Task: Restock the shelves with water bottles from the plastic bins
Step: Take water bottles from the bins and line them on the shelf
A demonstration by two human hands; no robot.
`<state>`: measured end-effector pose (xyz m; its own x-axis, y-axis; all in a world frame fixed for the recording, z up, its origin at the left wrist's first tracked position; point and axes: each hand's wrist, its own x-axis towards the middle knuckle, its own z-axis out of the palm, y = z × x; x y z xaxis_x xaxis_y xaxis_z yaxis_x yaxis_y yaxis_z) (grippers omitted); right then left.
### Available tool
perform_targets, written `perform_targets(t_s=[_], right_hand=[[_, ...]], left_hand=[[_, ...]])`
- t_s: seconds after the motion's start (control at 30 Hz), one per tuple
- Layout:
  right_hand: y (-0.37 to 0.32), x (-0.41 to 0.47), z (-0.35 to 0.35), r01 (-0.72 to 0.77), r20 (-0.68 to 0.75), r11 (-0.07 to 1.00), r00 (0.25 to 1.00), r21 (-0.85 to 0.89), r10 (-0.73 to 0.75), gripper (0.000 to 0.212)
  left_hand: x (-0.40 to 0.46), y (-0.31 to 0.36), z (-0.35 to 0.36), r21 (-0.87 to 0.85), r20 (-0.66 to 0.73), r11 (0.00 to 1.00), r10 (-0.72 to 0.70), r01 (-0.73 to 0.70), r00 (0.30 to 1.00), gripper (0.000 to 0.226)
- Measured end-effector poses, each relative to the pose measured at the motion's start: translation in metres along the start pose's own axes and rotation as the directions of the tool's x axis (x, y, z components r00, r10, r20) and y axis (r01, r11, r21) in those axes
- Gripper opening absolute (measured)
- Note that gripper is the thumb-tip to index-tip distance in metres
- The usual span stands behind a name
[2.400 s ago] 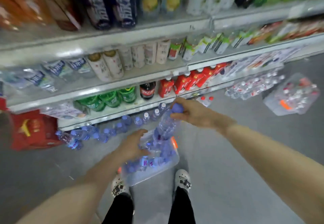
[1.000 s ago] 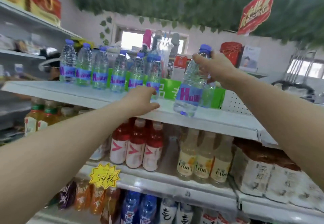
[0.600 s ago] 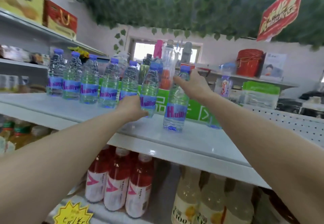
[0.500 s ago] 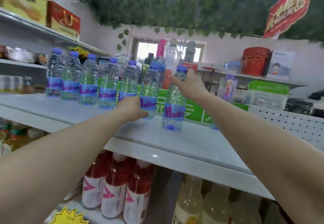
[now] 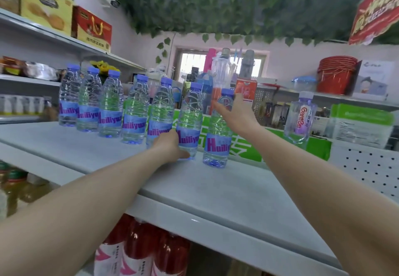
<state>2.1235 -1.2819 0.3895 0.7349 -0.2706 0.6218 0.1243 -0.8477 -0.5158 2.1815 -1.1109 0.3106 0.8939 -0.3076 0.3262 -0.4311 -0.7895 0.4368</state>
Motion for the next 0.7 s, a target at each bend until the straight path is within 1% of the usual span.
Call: perform_targets(t_s=[0.17, 0.27, 0.4, 0.5, 0.7], right_hand=[[-0.001, 0.0, 0.001, 0.013, -0.007, 0.999, 1.0, -0.039, -0.014, 0.068], [-0.005, -0.003, 0.002, 0.073, -0.019, 0.992, 0.997, -0.1, -0.076, 0.067], [-0.006, -0.001, 0.001, 0.14, -0.018, 0.977, 0.989, -0.163, -0.144, 0.056], [-0.003, 0.002, 0.002, 0.144, -0.024, 0.972, 0.988, -0.186, -0.151, 0.052], [-0.002, 0.004, 0.004, 0.131, -0.029, 0.97, 0.99, -0.205, -0.14, 0.056]], left_hand=[[0.003, -0.006, 0.007, -0.054, -0.039, 0.999, 0.001, -0.003, 0.999, 0.062], [0.002, -0.007, 0.008, -0.067, -0.049, 0.998, 0.006, -0.009, 0.999, 0.059], [0.002, -0.009, 0.01, -0.073, -0.069, 0.997, 0.02, -0.025, 0.997, 0.058], [0.003, -0.011, 0.01, -0.078, -0.073, 0.996, 0.027, -0.033, 0.997, 0.058], [0.003, -0.012, 0.011, -0.076, -0.072, 0.996, 0.047, -0.053, 0.996, 0.057]])
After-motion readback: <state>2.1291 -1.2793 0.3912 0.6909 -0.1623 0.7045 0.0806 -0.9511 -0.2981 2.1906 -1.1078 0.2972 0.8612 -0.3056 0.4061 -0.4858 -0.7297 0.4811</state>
